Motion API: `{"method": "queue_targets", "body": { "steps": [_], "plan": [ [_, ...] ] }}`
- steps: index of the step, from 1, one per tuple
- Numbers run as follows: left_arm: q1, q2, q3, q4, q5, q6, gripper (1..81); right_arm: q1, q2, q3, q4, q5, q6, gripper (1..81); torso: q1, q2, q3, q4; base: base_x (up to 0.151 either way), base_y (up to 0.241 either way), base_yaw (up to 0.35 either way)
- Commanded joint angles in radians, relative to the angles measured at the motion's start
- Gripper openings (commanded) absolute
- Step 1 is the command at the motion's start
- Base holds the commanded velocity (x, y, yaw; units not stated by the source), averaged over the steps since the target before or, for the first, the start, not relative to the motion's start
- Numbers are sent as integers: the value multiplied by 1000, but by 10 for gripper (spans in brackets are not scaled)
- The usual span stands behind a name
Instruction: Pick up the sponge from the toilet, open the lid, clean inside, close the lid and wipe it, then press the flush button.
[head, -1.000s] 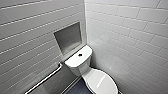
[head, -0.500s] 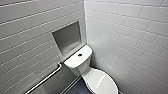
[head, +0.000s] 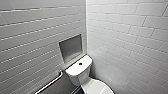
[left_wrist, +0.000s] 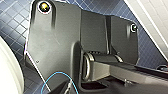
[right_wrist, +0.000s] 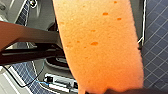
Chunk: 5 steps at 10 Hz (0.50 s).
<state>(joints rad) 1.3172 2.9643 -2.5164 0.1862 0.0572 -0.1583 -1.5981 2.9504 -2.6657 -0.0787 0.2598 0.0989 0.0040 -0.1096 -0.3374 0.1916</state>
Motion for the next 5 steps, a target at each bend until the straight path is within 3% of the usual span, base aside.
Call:
{"method": "queue_targets", "body": {
  "steps": [1,2,5],
  "plan": [
    [-31,79,-143,6,75,3,811,2,3,4,-16,-57,1,10,0,0,-3,0,0,0,0],
    [-26,84,-147,6,75,3,811,2,5,6,-16,-57,-1,10,0,0,29,0,0,0,0],
    [-26,84,-147,-5,73,3,811,3,15,0,-16,-57,-2,10,-2,-1,50,0,0,0,0]
  ]
}}
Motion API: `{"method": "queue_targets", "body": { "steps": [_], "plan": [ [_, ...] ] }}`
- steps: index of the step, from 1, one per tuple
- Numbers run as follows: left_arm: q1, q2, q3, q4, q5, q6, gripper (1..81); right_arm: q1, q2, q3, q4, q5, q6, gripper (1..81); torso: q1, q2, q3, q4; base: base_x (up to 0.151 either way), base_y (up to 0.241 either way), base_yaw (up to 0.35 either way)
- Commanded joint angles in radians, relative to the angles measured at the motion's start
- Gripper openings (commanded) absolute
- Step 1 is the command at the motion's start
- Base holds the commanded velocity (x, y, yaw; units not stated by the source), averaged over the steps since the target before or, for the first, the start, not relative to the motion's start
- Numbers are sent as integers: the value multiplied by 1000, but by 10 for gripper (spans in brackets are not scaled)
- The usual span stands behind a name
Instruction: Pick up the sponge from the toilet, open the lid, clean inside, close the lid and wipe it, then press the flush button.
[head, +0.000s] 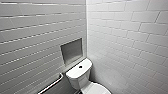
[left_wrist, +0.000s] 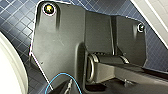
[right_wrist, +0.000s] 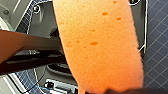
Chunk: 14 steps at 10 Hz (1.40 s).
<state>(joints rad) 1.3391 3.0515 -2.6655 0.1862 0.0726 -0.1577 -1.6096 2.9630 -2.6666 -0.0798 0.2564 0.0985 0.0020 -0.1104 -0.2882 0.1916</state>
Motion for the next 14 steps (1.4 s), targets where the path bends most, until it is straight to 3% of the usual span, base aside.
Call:
{"method": "queue_targets", "body": {
  "steps": [1,9,14],
  "plan": [
    [-47,-3,3,-7,58,3,811,15,4,1,-14,-54,-2,10,0,0,0,0,0,0,0],
    [-48,-5,3,-7,58,3,811,16,6,1,-12,-55,1,10,0,0,0,0,0,0,0],
    [-47,-6,3,-5,58,3,811,15,6,1,-11,-55,0,10,-2,-1,1,0,79,0,0]
  ]
}}
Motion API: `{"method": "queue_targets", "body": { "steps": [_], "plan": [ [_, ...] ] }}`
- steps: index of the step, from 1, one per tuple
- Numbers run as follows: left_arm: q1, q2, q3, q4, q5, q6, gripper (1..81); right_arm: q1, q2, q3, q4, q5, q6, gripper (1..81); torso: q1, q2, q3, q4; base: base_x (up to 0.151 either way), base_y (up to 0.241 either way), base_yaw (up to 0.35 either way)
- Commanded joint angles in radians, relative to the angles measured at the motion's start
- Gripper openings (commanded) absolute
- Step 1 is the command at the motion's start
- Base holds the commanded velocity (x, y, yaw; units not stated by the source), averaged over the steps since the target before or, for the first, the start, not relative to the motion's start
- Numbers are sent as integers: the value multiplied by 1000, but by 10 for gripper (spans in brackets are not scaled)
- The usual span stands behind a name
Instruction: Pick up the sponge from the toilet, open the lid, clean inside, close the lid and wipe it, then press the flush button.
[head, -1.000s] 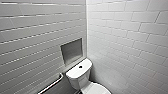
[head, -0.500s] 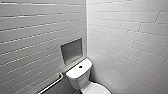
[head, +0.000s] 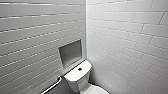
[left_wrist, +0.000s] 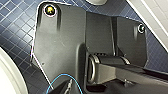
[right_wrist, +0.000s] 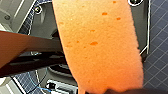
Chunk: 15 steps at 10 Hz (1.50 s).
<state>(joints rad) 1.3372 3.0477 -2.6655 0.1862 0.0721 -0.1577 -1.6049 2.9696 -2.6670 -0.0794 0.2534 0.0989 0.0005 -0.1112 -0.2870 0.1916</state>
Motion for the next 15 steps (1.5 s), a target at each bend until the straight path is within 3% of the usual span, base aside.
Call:
{"method": "queue_targets", "body": {
  "steps": [1,5,9,13,15],
  "plan": [
    [-45,-2,3,-5,58,3,811,12,-1,0,-11,-52,1,10,0,0,0,0,89,0,0],
    [-46,-4,3,-1,58,3,811,7,-4,-2,-14,-54,-1,10,0,0,0,0,94,0,0],
    [-49,-24,13,-3,58,3,811,4,-4,4,-17,-55,-4,10,1,0,0,0,0,0,0],
    [-37,-56,4,-119,73,6,811,13,-1,7,-16,-56,-2,10,1,0,0,0,0,0,0],
    [-51,-113,66,-122,71,6,811,13,1,7,-13,-63,-2,10,1,0,0,0,0,0,0]
  ]
}}
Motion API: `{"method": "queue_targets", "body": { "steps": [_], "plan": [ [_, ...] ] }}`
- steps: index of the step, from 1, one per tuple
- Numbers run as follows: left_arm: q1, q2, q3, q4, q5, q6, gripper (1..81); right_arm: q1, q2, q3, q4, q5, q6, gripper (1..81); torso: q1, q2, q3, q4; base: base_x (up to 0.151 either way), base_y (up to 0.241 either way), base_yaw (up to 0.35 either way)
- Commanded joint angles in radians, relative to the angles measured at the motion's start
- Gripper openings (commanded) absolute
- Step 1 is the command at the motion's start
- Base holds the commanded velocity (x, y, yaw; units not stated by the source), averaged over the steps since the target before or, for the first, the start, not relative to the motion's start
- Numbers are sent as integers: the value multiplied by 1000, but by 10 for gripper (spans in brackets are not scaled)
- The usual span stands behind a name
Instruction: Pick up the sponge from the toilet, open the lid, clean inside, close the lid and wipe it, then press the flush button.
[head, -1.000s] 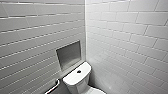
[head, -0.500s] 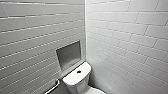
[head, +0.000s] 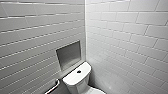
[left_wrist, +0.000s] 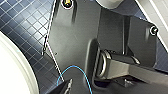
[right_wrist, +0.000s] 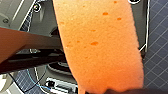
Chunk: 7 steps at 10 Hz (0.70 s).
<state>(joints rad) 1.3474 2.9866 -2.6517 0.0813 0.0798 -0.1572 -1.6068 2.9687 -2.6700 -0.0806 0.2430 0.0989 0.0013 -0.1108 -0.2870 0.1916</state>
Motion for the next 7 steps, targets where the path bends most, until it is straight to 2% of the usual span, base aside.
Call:
{"method": "queue_targets", "body": {
  "steps": [1,3,6,7],
  "plan": [
    [-75,-106,154,-17,64,5,811,11,0,10,-10,-53,-1,10,0,0,0,0,0,0,0],
    [-113,-226,381,-15,64,4,811,15,0,13,-8,-51,1,10,0,0,0,0,0,0,0],
    [-222,-325,558,-12,78,4,811,15,0,24,-16,-53,-1,10,0,0,0,0,0,0,0],
    [-266,-377,658,-11,78,4,811,15,0,24,-16,-53,-2,10,0,0,0,0,0,0,0]
  ]
}}
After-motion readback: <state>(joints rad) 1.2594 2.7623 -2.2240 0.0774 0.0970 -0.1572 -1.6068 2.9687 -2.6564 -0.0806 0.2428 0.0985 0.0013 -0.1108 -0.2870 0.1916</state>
